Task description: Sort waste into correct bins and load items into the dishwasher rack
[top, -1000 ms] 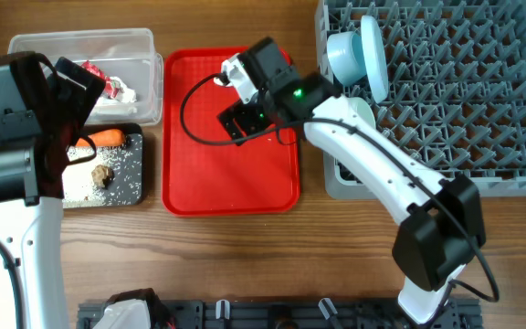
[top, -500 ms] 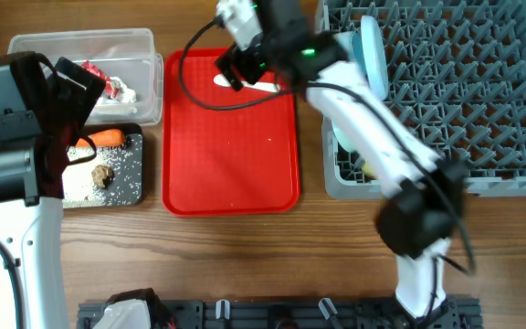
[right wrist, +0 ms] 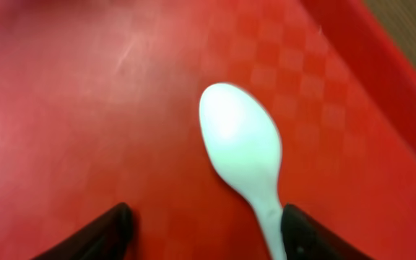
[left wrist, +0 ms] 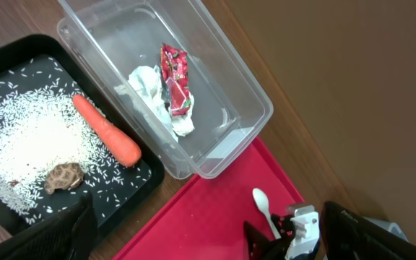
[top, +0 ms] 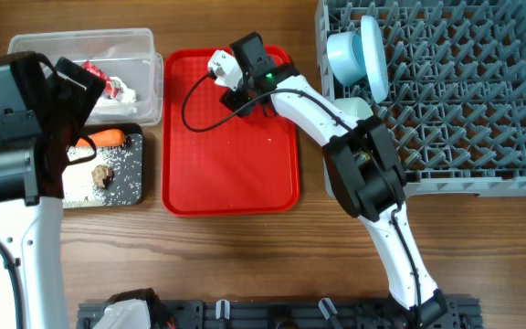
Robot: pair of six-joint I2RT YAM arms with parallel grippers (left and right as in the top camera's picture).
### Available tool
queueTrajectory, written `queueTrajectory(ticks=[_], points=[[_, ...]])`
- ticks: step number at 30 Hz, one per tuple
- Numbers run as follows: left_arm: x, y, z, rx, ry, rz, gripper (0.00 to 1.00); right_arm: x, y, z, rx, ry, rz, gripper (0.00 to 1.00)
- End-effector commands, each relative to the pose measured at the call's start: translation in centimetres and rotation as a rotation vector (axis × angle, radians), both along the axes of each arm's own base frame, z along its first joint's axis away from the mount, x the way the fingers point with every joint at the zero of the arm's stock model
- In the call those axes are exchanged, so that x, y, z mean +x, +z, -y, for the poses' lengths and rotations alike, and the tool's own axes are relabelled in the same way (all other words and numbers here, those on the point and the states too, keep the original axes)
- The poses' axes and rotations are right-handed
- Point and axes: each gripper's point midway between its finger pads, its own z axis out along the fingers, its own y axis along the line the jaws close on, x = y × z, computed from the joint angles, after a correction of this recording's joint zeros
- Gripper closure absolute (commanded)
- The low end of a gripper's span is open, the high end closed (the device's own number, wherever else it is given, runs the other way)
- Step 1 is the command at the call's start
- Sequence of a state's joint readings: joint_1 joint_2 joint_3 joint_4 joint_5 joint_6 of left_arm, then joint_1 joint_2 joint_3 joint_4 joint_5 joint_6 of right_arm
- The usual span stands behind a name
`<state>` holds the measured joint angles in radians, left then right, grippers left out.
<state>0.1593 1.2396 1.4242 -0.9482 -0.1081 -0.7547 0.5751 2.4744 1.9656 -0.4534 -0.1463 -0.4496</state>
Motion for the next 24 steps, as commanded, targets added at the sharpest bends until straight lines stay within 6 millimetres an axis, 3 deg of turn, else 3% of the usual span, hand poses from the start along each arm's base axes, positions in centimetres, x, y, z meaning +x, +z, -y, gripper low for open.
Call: queueTrajectory(ticks=[1,5,7,9,13,18,21,24], points=[[-0.1,0.0,-0.5,0.003,0.027,-0.001,0.0,-0.2,-3.1,0.4,-0.032,0.015,-0.033,0.38],[-0.1,0.0,-0.5,0.003,0.027,-0.001,0.0,0.2,-2.9,0.5,-0.024,0.007,-0.023,0.49],[-0.1,0.0,-0.5,0.003,0.027,-0.001,0.0,-0.4,-3.3,0.9,-0.038,-0.001,-0.053,0.71],[-0.1,0.0,-0.5,0.002,0.027,-0.001,0.0,-1.0,-3.7,1.5,-0.047,-0.036,-0.1,0.85],[-0.1,0.0,-0.5,0.003,0.027,-0.001,0.0,-3.2,-3.8,2.9,-0.088,-0.086,-0.212,0.92],[-0.1,0.0,-0.5,0.002,0.027,-0.001,0.0,-6.8,-2.7,4.8,-0.159,-0.108,-0.357,0.9],[-0.1,0.0,-0.5,0.002,0.027,-0.001,0.0,-8.9,-2.4,5.3,-0.174,-0.091,-0.447,0.78],[-0.1,0.0,-0.5,0.003,0.027,-0.001,0.0,-8.2,-1.3,5.0,-0.16,-0.066,-0.399,0.53]])
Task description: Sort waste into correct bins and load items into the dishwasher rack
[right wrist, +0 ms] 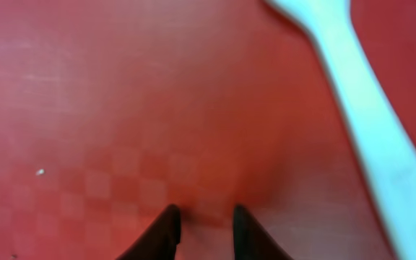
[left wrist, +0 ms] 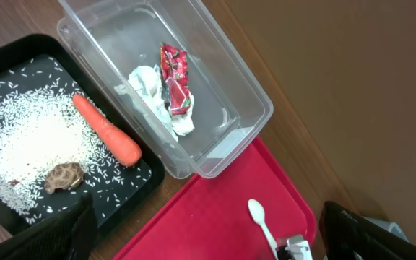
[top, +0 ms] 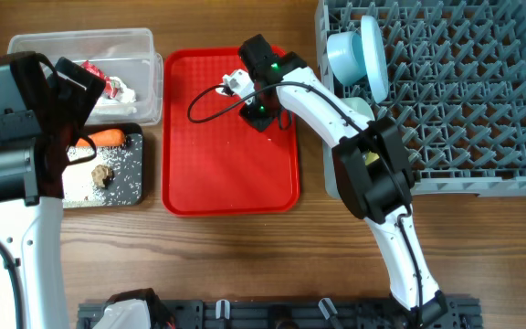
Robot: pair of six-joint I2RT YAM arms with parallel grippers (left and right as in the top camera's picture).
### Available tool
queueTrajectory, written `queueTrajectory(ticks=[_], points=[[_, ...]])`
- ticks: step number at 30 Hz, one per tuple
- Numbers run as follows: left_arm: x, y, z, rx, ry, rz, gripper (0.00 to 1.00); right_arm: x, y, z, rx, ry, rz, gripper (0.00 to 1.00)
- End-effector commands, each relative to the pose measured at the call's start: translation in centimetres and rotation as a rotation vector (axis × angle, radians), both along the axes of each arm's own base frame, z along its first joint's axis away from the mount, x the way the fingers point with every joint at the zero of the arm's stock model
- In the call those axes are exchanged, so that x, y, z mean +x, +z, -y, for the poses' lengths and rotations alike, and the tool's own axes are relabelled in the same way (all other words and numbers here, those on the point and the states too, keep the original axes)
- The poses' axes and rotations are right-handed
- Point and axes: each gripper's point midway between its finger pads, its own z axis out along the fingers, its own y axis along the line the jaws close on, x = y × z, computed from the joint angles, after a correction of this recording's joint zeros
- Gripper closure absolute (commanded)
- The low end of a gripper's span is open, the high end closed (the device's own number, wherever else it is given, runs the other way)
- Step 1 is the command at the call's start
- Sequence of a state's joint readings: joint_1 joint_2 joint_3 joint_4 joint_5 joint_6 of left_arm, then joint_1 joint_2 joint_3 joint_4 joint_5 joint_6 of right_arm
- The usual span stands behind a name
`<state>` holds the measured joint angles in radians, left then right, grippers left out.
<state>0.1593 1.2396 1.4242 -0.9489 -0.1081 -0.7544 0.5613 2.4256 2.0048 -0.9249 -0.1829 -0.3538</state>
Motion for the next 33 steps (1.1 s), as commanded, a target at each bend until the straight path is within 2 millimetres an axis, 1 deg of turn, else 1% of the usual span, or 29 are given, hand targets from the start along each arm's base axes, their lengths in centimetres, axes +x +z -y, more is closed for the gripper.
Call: queueTrajectory(ticks=[1,2,3,4,5,8,11,13,16,21,22,25,27,29,33], points=[[0.0,0.0,-0.5,0.002,0.028,0.0,0.0,-0.1,-0.3,0.0,0.002,0.015,0.012,0.45],[0.0,0.0,-0.5,0.003,0.027,0.0,0.0,1.2,0.9,-0.2,0.01,0.007,0.078,0.36],[0.0,0.0,-0.5,0.003,0.027,0.0,0.0,2.2,1.8,-0.6,0.024,0.005,0.133,0.29],[0.0,0.0,-0.5,0.003,0.027,0.0,0.0,3.3,2.7,-1.3,0.05,0.021,0.194,0.24],[0.0,0.0,-0.5,0.003,0.027,0.0,0.0,4.2,3.3,-1.9,0.074,0.032,0.24,0.22],[0.0,0.0,-0.5,0.002,0.028,0.0,0.0,6.6,4.6,-3.5,0.131,0.073,0.37,0.22],[0.0,0.0,-0.5,0.003,0.027,0.0,0.0,8.1,5.7,-4.4,0.167,0.088,0.45,0.21],[0.0,0.0,-0.5,0.003,0.027,0.0,0.0,8.6,6.1,-4.7,0.182,0.086,0.476,0.21],[0.0,0.0,-0.5,0.003,0.027,0.0,0.0,8.9,5.6,-4.9,0.187,0.086,0.483,0.21],[0.0,0.0,-0.5,0.003,0.027,0.0,0.0,8.3,2.0,-5.0,0.178,0.102,0.424,0.2],[0.0,0.0,-0.5,0.003,0.027,0.0,0.0,8.3,1.7,-5.0,0.176,0.102,0.418,0.21],[0.0,0.0,-0.5,0.003,0.027,0.0,0.0,8.2,1.8,-5.2,0.188,0.104,0.416,0.22],[0.0,0.0,-0.5,0.003,0.027,0.0,0.0,7.7,1.7,-5.7,0.218,0.119,0.393,0.25],[0.0,0.0,-0.5,0.002,0.028,0.0,0.0,7.6,1.2,-5.7,0.217,0.119,0.385,0.27],[0.0,0.0,-0.5,0.003,0.027,0.0,0.0,7.3,-0.1,-5.5,0.204,0.118,0.36,0.28]])
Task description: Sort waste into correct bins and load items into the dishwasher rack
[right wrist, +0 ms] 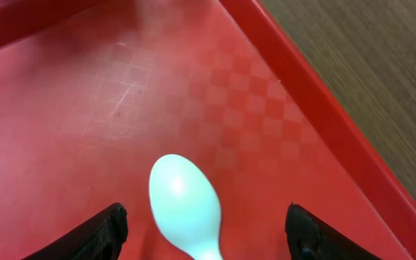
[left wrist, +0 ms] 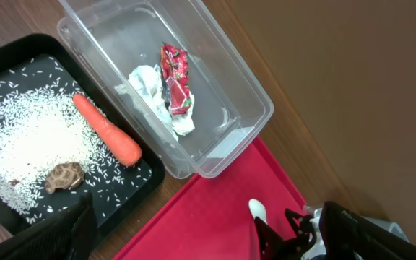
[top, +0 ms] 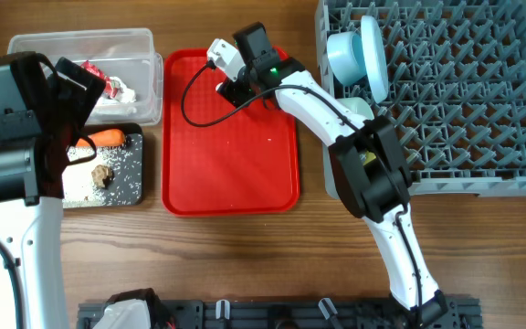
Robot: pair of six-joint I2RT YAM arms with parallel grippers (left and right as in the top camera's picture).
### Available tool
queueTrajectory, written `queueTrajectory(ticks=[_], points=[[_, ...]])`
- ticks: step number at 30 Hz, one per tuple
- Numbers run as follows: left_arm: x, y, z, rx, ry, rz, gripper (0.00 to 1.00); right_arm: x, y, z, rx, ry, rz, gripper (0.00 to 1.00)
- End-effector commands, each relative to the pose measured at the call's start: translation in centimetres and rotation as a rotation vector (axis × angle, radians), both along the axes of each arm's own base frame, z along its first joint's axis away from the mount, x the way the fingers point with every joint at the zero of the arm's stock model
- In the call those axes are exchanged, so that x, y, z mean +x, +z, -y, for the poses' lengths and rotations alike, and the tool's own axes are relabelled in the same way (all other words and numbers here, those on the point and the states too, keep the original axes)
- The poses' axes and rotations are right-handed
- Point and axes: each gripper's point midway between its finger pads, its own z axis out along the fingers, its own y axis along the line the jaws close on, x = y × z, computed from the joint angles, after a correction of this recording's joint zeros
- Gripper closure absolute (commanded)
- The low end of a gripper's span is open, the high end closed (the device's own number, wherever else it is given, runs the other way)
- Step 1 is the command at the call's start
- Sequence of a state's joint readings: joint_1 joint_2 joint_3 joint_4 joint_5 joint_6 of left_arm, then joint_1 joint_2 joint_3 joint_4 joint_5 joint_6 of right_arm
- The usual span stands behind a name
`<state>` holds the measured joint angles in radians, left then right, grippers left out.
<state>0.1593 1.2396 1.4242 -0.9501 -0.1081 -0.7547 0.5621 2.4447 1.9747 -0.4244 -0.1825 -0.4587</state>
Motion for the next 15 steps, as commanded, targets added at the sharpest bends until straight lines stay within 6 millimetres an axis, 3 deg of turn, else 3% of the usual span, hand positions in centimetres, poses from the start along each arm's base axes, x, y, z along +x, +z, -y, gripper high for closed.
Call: queueTrajectory(ticks=[1,8,15], points=[[0.0,0.0,-0.5,0.003,0.027,0.001,0.0,-1.1,-3.8,-0.1,-0.022,0.027,-0.067,0.29],[0.0,0.0,-0.5,0.003,0.027,0.001,0.0,-1.7,-4.9,0.3,-0.034,0.008,-0.111,0.36],[0.0,0.0,-0.5,0.003,0.027,0.001,0.0,-3.7,-6.3,1.6,-0.079,-0.041,-0.231,0.66]])
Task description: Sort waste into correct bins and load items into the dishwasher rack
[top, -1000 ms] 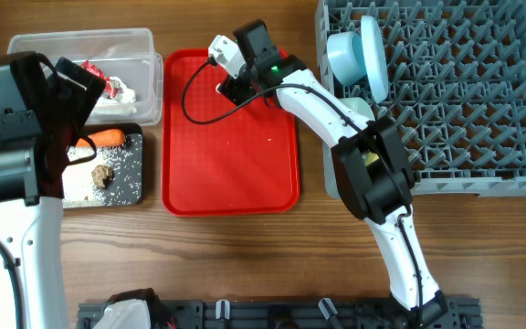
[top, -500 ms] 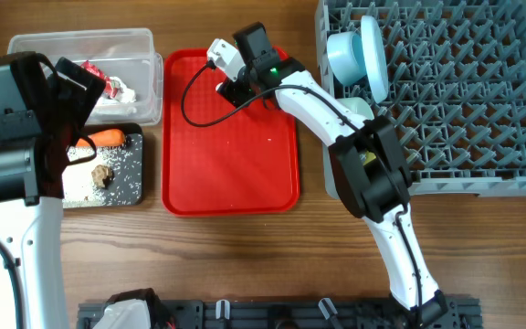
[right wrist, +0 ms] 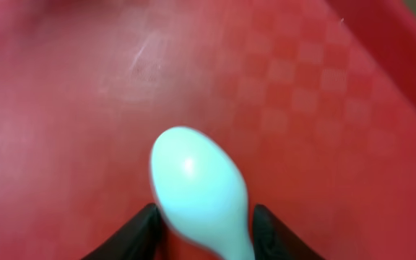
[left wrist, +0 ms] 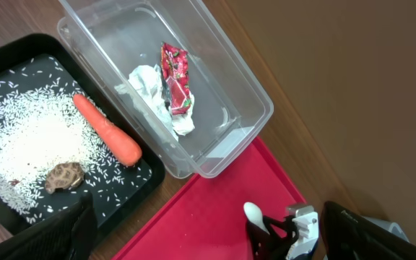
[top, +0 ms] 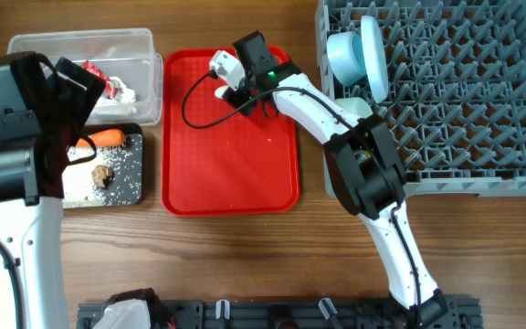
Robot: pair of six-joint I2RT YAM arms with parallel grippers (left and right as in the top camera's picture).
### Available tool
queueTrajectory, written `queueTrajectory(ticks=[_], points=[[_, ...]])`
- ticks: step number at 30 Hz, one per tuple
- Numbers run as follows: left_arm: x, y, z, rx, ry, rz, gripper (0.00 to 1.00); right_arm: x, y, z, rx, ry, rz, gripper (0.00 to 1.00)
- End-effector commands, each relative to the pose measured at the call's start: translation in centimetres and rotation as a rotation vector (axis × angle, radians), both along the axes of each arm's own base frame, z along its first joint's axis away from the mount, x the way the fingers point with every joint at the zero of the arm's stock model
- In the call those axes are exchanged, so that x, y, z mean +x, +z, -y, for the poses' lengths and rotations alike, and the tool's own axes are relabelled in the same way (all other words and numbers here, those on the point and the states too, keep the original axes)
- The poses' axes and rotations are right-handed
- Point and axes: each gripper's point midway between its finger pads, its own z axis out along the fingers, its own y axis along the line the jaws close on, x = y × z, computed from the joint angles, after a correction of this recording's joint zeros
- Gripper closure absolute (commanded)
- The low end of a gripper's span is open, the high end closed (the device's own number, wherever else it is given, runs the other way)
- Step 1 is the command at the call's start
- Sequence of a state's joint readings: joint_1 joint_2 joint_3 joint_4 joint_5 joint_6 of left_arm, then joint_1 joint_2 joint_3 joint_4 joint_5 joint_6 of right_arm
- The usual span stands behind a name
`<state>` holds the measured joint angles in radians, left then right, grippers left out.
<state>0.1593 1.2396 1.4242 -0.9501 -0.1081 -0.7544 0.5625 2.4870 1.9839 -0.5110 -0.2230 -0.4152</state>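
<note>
A white plastic spoon (right wrist: pixel 197 184) lies at the top of the red tray (top: pixel 231 164). My right gripper (right wrist: pixel 206 235) is low over the tray with both fingers pressed against the sides of the spoon, just behind its bowl. In the left wrist view the spoon's bowl (left wrist: pixel 253 211) sticks out past that gripper. My left gripper (left wrist: pixel 208 235) hangs open, high over the left bins, with nothing between its fingers. The grey dishwasher rack (top: pixel 464 110) stands at the right with a light blue bowl (top: pixel 354 55) in it.
A clear bin (left wrist: pixel 262 108) holds a red wrapper (left wrist: pixel 175 76) and white tissue (left wrist: pixel 150 83). In front of it, a black tray holds scattered rice, a carrot (left wrist: pixel 107 130) and a brown lump (left wrist: pixel 64 177). The right arm's cable loops over the red tray.
The right gripper's fingers stood wide apart on either side of the spoon's bowl; now they have closed in against the spoon. The gripper has shifted slightly right. The left arm is unchanged.
First my right gripper was open around the spoon's neck at the top of the tray. Then it was lower on the tray, fingers nearly together beside the handle. Then it was back at the top, open wide around the bowl, and now it is shut on the spoon.
</note>
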Motion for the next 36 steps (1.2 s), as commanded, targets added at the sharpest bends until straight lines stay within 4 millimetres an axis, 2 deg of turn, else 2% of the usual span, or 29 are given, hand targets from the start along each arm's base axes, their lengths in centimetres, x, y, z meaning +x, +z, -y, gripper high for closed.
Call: queueTrajectory(ticks=[1,8,12,17,19,21,26,29,31,33,34,36], points=[[0.0,0.0,-0.5,0.003,0.027,0.001,0.0,-2.0,-3.3,1.4,-0.071,-0.028,-0.109,0.68],[0.0,0.0,-0.5,0.003,0.027,0.001,0.0,-5.7,-4.7,3.7,-0.172,-0.03,-0.268,0.77],[0.0,0.0,-0.5,0.003,0.027,0.001,0.0,-7.3,-5.0,4.6,-0.207,-0.056,-0.346,0.78],[0.0,0.0,-0.5,0.002,0.028,0.001,0.0,-9.8,-5.3,6.2,-0.276,-0.056,-0.448,0.76],[0.0,0.0,-0.5,0.003,0.027,0.001,0.0,-10.8,-5.3,6.9,-0.305,-0.056,-0.491,0.67],[0.0,0.0,-0.5,0.002,0.028,0.001,0.0,-11.4,-5.3,7.2,-0.32,-0.057,-0.512,0.64],[0.0,0.0,-0.5,0.003,0.027,0.001,0.0,-11.2,-5.4,7.7,-0.346,-0.065,-0.501,0.65],[0.0,0.0,-0.5,0.003,0.027,0.001,0.0,-10.0,-4.0,7.9,-0.367,-0.071,-0.425,0.64],[0.0,0.0,-0.5,0.003,0.027,0.001,0.0,-7.8,-1.7,7.7,-0.392,-0.093,-0.281,0.55],[0.0,0.0,-0.5,0.003,0.027,0.001,0.0,-6.4,-0.1,7.1,-0.423,-0.079,-0.161,0.44],[0.0,0.0,-0.5,0.002,0.028,0.001,0.0,-6.0,0.3,6.5,-0.479,-0.049,-0.08,0.37],[0.0,0.0,-0.5,0.003,0.027,0.001,0.0,-6.7,0.0,5.6,-0.5,-0.001,-0.065,0.36]])
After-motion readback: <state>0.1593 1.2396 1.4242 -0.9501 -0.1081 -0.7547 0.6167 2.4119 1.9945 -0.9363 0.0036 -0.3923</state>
